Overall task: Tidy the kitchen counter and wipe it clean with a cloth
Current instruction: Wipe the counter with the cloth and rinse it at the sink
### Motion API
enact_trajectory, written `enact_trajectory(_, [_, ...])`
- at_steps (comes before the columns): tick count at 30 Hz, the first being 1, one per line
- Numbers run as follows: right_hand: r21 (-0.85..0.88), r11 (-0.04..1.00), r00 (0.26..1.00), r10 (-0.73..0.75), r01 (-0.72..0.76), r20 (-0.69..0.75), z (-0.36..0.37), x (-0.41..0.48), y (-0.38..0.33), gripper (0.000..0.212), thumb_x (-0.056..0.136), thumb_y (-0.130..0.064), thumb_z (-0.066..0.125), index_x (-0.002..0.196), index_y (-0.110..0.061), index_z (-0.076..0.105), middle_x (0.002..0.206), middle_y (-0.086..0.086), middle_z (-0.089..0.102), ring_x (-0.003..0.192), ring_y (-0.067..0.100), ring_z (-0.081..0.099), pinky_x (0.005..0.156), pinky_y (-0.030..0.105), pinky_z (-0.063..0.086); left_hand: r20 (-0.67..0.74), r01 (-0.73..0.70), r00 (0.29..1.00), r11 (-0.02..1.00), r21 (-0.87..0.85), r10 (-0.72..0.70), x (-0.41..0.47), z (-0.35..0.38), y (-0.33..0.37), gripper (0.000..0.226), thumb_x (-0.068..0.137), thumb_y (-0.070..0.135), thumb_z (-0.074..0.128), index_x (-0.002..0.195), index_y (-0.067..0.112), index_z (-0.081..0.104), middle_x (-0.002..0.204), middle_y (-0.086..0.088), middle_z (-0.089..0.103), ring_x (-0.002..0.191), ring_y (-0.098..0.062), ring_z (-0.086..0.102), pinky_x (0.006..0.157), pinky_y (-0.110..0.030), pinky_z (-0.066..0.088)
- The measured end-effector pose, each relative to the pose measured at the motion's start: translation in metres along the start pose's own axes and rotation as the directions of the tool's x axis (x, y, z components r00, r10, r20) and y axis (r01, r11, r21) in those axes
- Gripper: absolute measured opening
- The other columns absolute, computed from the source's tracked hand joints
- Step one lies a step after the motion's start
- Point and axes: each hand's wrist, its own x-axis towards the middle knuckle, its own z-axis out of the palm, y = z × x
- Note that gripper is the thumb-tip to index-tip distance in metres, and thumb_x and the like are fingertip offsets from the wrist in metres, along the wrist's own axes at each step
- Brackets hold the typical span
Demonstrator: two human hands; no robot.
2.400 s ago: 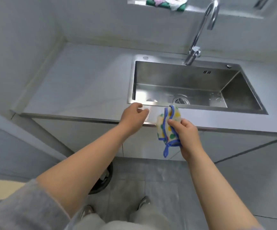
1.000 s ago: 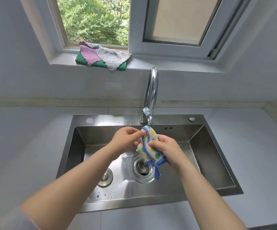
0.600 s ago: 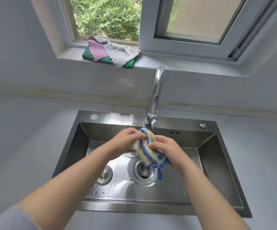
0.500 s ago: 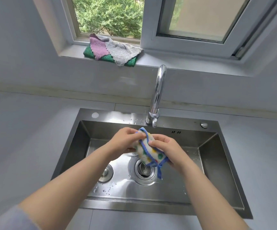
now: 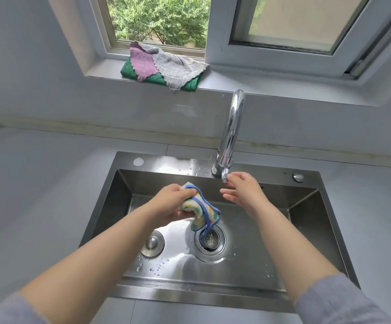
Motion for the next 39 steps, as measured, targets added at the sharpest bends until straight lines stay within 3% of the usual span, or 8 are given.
enact_trajectory(4, [-0.002,0.998,0.997,0.069,-0.069,0.042,0.008,0.011,-0.006,0.018,0.098,-0.023,0.046,0.091,-0.009,0.056,0.095,0.008,0.054,0.075,0.018,0.063,0.067,0.025,0.054,-0.041,-0.026,0.999,0.999,-0.024,0.025,0.006,0.0,0.002,0.014,0.093,0.015,0.061,0.088,0.003,0.055,0.085,-0.014,0.066,0.069,-0.015,0.068,0.063,-0.028,0.06])
enact_trajectory(11, [-0.044,0.997,0.998,0.058,-0.058,-0.005,0.015,0.024,-0.019,0.025,0.096,-0.012,0.041,0.073,-0.01,0.05,0.077,0.007,0.046,0.06,0.015,0.049,0.042,0.014,0.048,-0.08,-0.013,0.997,0.998,-0.055,0.009,0.02,0.002,0.003,0.045,0.089,0.022,0.068,0.116,-0.01,0.052,0.097,-0.019,0.067,0.072,-0.017,0.07,0.06,-0.026,0.057])
enact_trajectory(20, [-0.105,0.993,0.999,0.052,-0.051,-0.001,0.011,0.029,-0.026,0.03,0.098,-0.026,0.048,0.072,-0.012,0.054,0.078,0.006,0.051,0.06,0.014,0.053,0.05,0.018,0.05,-0.078,0.056,0.995,0.996,-0.068,-0.061,0.032,0.014,-0.002,0.063,0.078,0.033,0.077,0.116,-0.012,0.055,0.092,-0.017,0.067,0.071,-0.018,0.069,0.061,-0.026,0.057])
enact_trajectory(26, [-0.104,0.992,0.996,-0.073,0.067,-0.054,-0.001,0.015,0.0,0.018,0.096,-0.027,0.046,0.098,-0.014,0.059,0.097,0.005,0.065,0.084,0.017,0.064,0.078,0.032,0.053,-0.097,0.076,0.992,0.995,-0.069,-0.082,0.035,0.019,-0.007,0.047,0.08,0.018,0.076,0.11,-0.008,0.05,0.09,-0.019,0.064,0.069,-0.02,0.067,0.054,-0.027,0.057])
enact_trajectory(29, [-0.121,0.99,0.995,-0.084,0.078,-0.047,-0.006,0.005,0.027,0.011,0.096,-0.028,0.049,0.093,-0.023,0.058,0.102,0.003,0.067,0.097,0.018,0.064,0.088,0.037,0.052,-0.119,0.09,0.989,0.995,-0.032,-0.094,0.037,0.022,-0.009,0.045,0.082,0.015,0.074,0.112,-0.008,0.05,0.09,-0.02,0.063,0.069,-0.021,0.066,0.051,-0.027,0.057])
enact_trajectory(32, [-0.122,0.992,0.999,0.026,-0.02,0.048,-0.001,-0.005,0.049,0.014,0.096,-0.03,0.05,0.1,-0.02,0.06,0.107,0.003,0.066,0.098,0.018,0.061,0.087,0.036,0.049,-0.137,0.101,0.985,0.995,-0.01,-0.101,0.042,0.024,-0.011,0.027,0.087,0.009,0.068,0.105,-0.006,0.055,0.083,-0.016,0.062,0.067,-0.021,0.065,0.046,-0.023,0.053])
enact_trajectory(35, [-0.055,0.996,0.994,0.075,-0.07,0.08,0.006,-0.011,0.062,0.014,0.093,-0.029,0.052,0.088,-0.02,0.062,0.1,0.01,0.066,0.087,0.018,0.06,0.086,0.043,0.049,-0.144,0.095,0.985,0.995,0.022,-0.091,0.043,0.023,-0.013,0.016,0.089,0.006,0.065,0.099,-0.001,0.055,0.086,-0.016,0.064,0.071,-0.022,0.067,0.053,-0.029,0.059])
enact_trajectory(39, [0.161,0.961,0.967,0.202,-0.226,0.156,0.016,-0.021,0.07,0.014,0.094,-0.029,0.054,0.094,-0.018,0.063,0.09,0.006,0.063,0.076,0.021,0.053,0.075,0.037,0.043,-0.158,0.017,0.987,0.996,0.091,-0.003,0.044,0.022,-0.017,0.008,0.092,0.008,0.06,0.087,0.008,0.054,0.081,-0.01,0.064,0.066,-0.018,0.066,0.06,-0.031,0.06])
